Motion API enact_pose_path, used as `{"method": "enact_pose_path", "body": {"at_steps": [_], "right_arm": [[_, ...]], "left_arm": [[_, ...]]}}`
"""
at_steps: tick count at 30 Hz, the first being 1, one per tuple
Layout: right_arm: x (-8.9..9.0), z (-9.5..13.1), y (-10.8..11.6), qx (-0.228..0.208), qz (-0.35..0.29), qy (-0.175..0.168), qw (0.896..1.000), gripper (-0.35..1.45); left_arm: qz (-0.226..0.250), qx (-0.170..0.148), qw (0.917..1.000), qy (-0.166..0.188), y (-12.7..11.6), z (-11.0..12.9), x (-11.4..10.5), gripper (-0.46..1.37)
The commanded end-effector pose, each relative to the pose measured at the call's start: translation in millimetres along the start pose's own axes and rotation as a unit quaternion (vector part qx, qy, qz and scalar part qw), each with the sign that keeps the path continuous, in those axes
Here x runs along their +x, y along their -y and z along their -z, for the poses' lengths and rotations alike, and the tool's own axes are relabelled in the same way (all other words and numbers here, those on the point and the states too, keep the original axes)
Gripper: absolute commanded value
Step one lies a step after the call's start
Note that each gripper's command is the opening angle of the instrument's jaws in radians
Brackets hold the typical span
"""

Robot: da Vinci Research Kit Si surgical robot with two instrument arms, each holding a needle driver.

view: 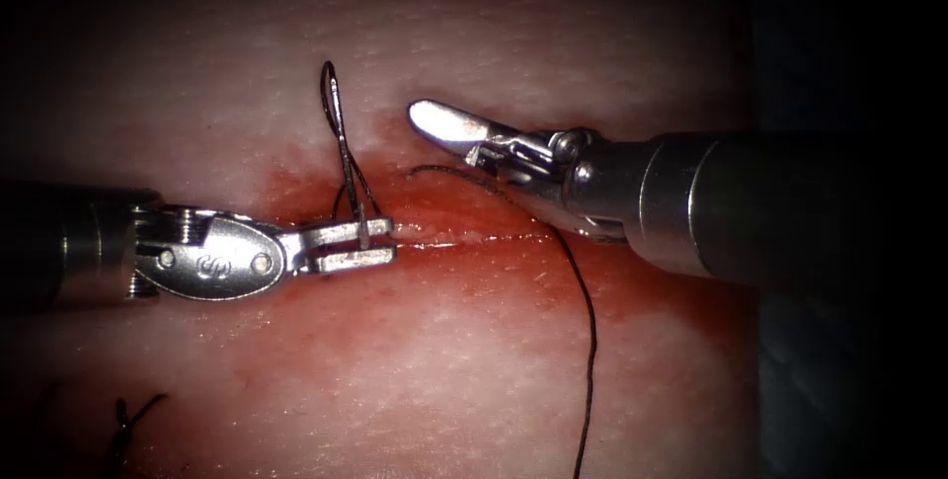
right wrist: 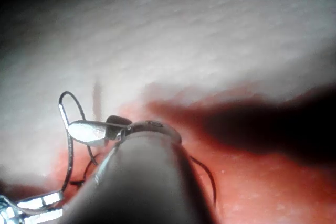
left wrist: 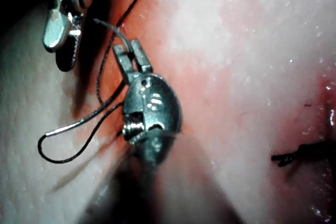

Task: Wound Closure
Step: Pass the needle from the left to back to the right tool

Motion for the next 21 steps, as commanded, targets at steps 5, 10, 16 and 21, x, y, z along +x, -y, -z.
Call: {"method": "enact_pose_path", "body": {"at_steps": [5,10,16,21], "right_arm": [[0.8,0.5,-1.1,-0.005,0.061,0.061,0.996,1.31],[0.8,0.1,-2.3,-0.039,0.117,0.117,0.985,1.26],[0.2,-0.3,-2.1,-0.017,0.119,0.141,0.983,1.33],[-0.3,-1.1,-2.1,0.045,0.150,0.131,0.979,1.34]], "left_arm": [[-0.043,-0.031,0.9986,0.001,-0.3,-0.1,0.1,-0.35],[-0.088,-0.042,0.9952,-0.008,-0.7,-0.3,0.1,-0.35],[-0.152,-0.047,0.9871,-0.016,-0.9,-0.9,0.3,-0.35],[-0.190,-0.043,0.9808,-0.015,-1.0,-1.5,0.5,-0.35]]}}
